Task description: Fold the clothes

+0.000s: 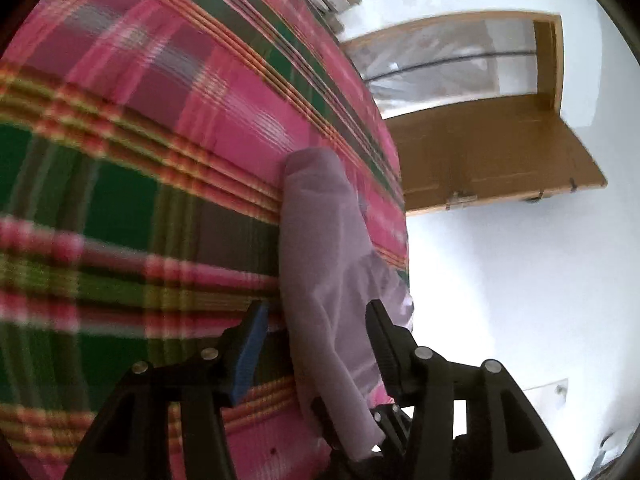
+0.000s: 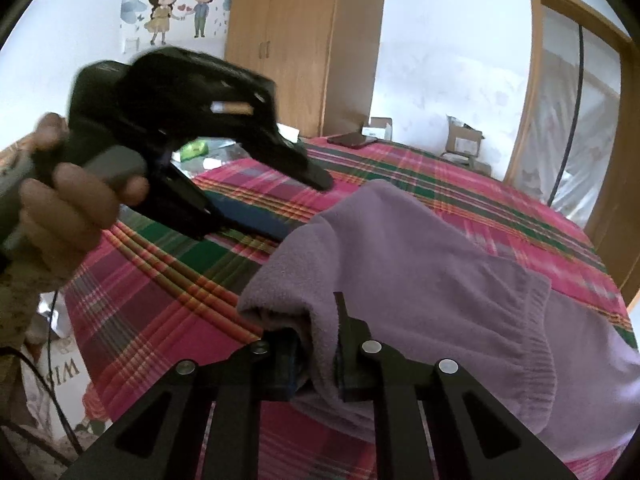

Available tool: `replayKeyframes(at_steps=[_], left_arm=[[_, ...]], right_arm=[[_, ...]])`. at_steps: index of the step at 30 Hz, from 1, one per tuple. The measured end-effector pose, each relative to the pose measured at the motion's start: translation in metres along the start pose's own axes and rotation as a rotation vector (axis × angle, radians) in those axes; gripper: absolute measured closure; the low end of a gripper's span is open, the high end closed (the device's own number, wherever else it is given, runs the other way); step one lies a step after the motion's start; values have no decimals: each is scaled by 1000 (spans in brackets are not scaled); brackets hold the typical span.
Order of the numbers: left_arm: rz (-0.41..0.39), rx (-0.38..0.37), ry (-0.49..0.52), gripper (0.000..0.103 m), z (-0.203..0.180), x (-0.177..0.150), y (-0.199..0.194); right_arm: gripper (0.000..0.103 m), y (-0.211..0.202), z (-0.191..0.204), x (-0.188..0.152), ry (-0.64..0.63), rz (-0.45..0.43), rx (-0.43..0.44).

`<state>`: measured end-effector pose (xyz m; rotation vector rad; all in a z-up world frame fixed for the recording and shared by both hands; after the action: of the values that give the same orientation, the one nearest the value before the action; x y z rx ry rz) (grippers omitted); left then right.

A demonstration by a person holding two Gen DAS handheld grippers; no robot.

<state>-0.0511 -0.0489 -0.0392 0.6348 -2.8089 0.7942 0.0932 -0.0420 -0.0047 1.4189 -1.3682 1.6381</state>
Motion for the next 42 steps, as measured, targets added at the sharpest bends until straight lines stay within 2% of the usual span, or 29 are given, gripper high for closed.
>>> replayKeyframes(at_steps=[10, 13, 18, 19, 20, 21, 33, 42], left_arm=[[52, 34, -14, 52, -5, 26, 45], [70, 39, -16, 56, -6, 30, 57], [57, 36, -38, 69, -2, 33, 64], [54, 35, -42, 76, -1, 34, 65], [51, 35, -47, 88, 0, 35, 66], [47, 34, -51, 91, 1, 36, 68], [-8, 9, -43, 94, 8, 45, 44], [-62, 22, -70, 94, 22, 50, 13]], right_arm=[[89, -9, -3, 3, 21, -15, 15], [89, -6, -6, 3, 26, -12, 16], [89, -5, -7, 5, 26, -4, 14], [89, -4, -6, 5, 27, -2, 13], [89, -4, -6, 5, 28, -1, 12], [89, -3, -5, 5, 27, 1, 12], [91, 1, 18, 17, -17, 4, 29], [91, 4, 52, 24, -51, 8, 110]])
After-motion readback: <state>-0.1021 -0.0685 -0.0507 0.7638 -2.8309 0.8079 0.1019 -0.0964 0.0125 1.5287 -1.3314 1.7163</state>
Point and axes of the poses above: each gripper's, at about its wrist camera, not at the fingertips, and y roughly the way its jaws point, z to its left, x to its top, the point moved 8 cm from there along y, roughly the way its jaws point, and after that the axes turned 15 degrees about -z, right-handed, at the moved point
